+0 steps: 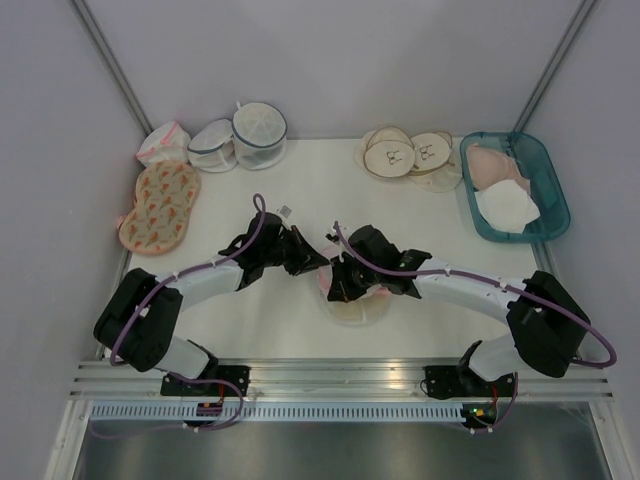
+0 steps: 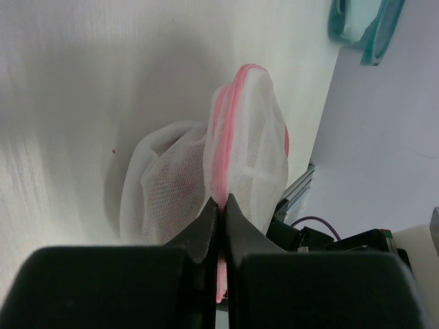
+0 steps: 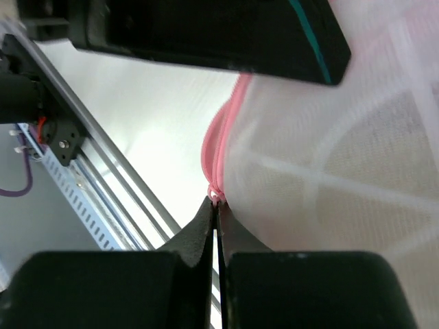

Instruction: Unzip the laundry bag and remove the bra

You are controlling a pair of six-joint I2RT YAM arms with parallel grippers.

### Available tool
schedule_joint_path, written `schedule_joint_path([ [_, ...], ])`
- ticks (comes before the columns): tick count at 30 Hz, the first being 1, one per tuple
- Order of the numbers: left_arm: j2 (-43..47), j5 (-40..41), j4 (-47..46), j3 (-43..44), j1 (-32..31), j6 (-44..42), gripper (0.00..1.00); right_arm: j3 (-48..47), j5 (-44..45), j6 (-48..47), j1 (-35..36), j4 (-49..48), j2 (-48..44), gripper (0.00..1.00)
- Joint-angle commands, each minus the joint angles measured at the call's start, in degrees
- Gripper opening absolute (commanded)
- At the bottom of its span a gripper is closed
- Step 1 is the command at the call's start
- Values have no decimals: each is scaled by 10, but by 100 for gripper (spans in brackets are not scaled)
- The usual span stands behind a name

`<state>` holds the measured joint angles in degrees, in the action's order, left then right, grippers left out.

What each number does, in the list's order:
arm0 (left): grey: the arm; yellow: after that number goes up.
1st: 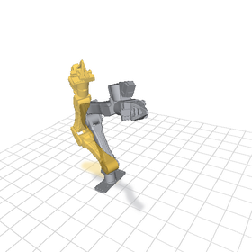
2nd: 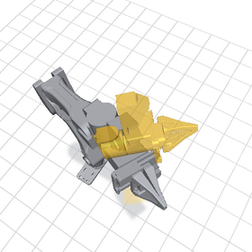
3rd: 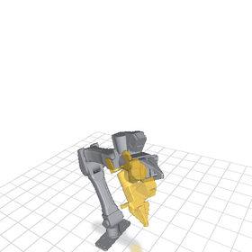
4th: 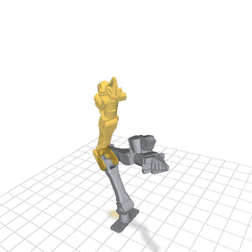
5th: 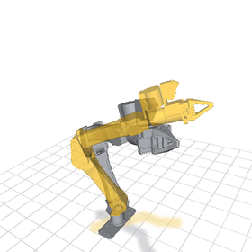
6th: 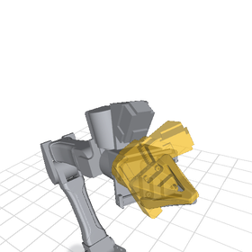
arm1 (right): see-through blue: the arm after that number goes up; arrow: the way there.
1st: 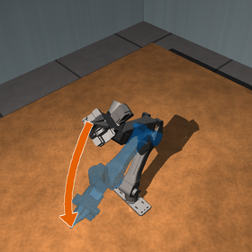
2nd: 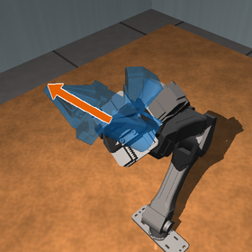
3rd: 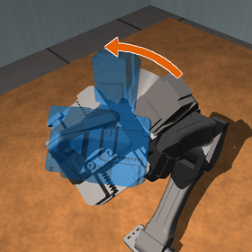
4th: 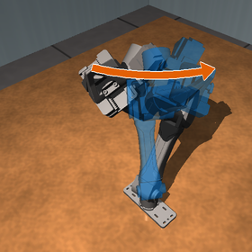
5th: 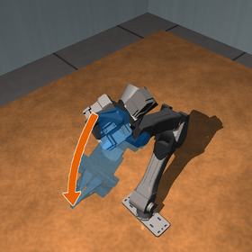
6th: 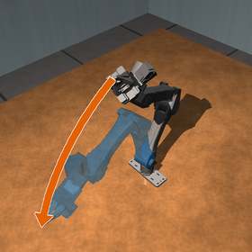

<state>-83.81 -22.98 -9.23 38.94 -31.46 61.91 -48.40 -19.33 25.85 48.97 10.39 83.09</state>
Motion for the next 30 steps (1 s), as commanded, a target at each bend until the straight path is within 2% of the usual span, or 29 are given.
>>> schedule_joint_path([
  [1, 16, 25, 14, 27, 13, -20, 2, -24, 51, -36, 1, 88, -18, 1],
  [6, 30, 45, 40, 33, 32, -34, 2, -24, 128, -47, 0, 181, -5, 0],
  [11, 49, 49, 51, 25, 35, -35, 2, -38, 280, -33, 0, 241, -6, 1],
  [13, 60, 46, 55, 22, 35, -39, 2, -45, 305, -28, 1, 254, -9, 1],
  [15, 71, 44, 62, 19, 35, -41, 8, -57, 342, -27, 0, 265, -12, 1],
  [16, 75, 41, 62, 14, 34, -40, 11, -63, 358, -27, 0, 269, -12, 0],
  [19, 104, 36, 62, -4, 35, -35, 37, -80, 425, -24, 0, 292, -3, 1],
  [20, 121, 37, 62, -9, 35, -34, 56, -86, 438, -26, 1, 302, 2, 0],
  [22, 141, 48, 76, -21, 35, -31, 69, -92, 495, -19, 1, 318, 10, 7],
  [23, 161, 52, 83, -23, 35, -31, 76, -95, 512, -13, 0, 332, 17, 16],
  [26, 195, 78, 123, -32, 35, -33, 81, -100, 542, -6, 0, 352, 18, 40],
  [27, 217, 99, 137, -34, 35, -35, 81, -101, 542, -6, -1, 354, 15, 56],
  [29, 260, 125, 178, -34, 36, -36, 83, -107, 521, -11, 0, 359, -6, 67],
  [30, 279, 155, 191, -34, 36, -36, 83, -107, 499, -20, 0, 357, -18, 69],
])
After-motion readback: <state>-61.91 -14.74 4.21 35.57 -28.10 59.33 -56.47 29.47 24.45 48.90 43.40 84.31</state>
